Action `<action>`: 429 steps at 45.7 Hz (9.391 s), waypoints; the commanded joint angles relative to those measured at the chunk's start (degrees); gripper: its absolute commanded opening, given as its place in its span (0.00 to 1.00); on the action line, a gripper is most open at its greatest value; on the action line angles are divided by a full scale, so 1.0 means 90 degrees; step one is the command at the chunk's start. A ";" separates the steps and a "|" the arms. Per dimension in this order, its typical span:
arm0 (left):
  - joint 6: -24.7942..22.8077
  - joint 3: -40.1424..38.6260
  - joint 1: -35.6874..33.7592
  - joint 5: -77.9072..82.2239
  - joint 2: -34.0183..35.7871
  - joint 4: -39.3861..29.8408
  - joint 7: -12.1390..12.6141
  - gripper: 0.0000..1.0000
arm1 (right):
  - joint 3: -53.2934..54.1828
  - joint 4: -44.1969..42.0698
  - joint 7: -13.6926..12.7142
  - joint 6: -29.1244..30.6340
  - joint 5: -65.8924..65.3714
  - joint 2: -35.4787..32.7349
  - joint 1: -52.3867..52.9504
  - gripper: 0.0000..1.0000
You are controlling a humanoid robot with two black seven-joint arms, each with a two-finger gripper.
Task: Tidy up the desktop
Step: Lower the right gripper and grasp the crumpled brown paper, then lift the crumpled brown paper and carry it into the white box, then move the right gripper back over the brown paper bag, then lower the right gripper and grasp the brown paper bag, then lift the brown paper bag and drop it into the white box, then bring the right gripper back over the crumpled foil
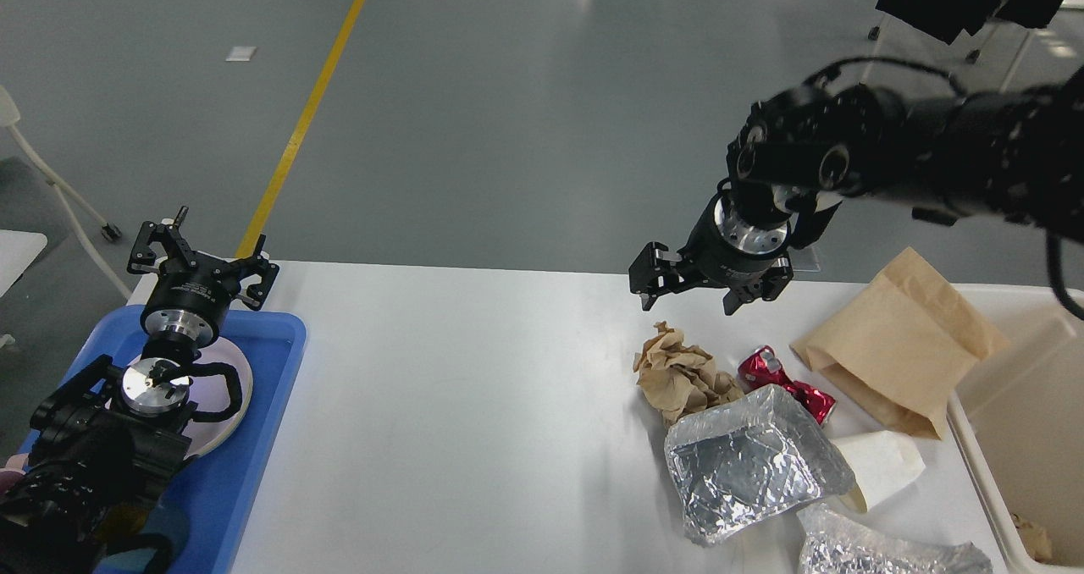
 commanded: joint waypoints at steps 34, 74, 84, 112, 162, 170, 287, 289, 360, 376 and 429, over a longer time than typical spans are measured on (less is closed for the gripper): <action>-0.0002 0.0000 0.0002 0.0000 0.0000 0.0000 0.0007 0.96 | 0.0003 -0.3233 -0.0021 -0.1179 -0.0037 0.1064 -0.3354 1.00; 0.0008 0.0000 -0.0008 0.0000 0.0000 0.0000 -0.0003 0.96 | 0.1018 -0.0101 -0.0246 -0.1033 0.0051 -0.0751 -0.0348 0.00; -0.0001 0.0000 0.0002 0.0000 0.0000 0.0000 -0.0003 0.96 | 0.1204 0.1083 -0.0246 0.0021 0.0051 -0.2206 0.1655 0.00; -0.0001 0.0000 0.0002 0.0000 0.0000 0.0000 -0.0003 0.96 | 0.1077 0.0673 -0.0246 -0.1313 0.0021 -0.5078 0.0633 0.00; -0.0002 0.0000 0.0002 0.0000 0.0000 0.0000 0.0007 0.96 | 0.0805 -0.1476 -0.0236 -0.4666 -0.0066 -0.3917 -0.3942 1.00; -0.0002 0.0000 0.0002 0.0000 0.0000 0.0000 -0.0003 0.96 | -0.0660 -0.0578 -0.0246 -0.3827 -0.0037 -0.3283 -0.1735 1.00; -0.0002 0.0000 0.0002 0.0000 0.0000 0.0000 0.0007 0.96 | 0.0891 -0.2481 -0.0236 -0.3669 0.0060 -0.2237 -0.4711 0.17; -0.0002 0.0000 0.0002 0.0000 0.0000 0.0000 -0.0003 0.96 | 0.0979 -0.2491 -0.0227 -0.3698 0.0060 -0.2237 -0.4721 0.11; -0.0002 0.0000 0.0002 0.0000 0.0000 0.0000 -0.0003 0.96 | 0.3517 0.2186 -0.0266 -0.1307 0.0031 -0.6884 0.1373 0.00; -0.0002 0.0000 0.0002 0.0000 0.0000 0.0000 -0.0003 0.96 | 0.3899 0.1719 -0.0266 -0.1588 -0.0076 -0.7393 0.0320 0.00; -0.0002 0.0000 0.0002 -0.0009 0.0000 0.0000 -0.0003 0.96 | 0.2319 -0.2228 -0.0217 -0.3240 -0.1062 -0.3927 -0.4820 0.97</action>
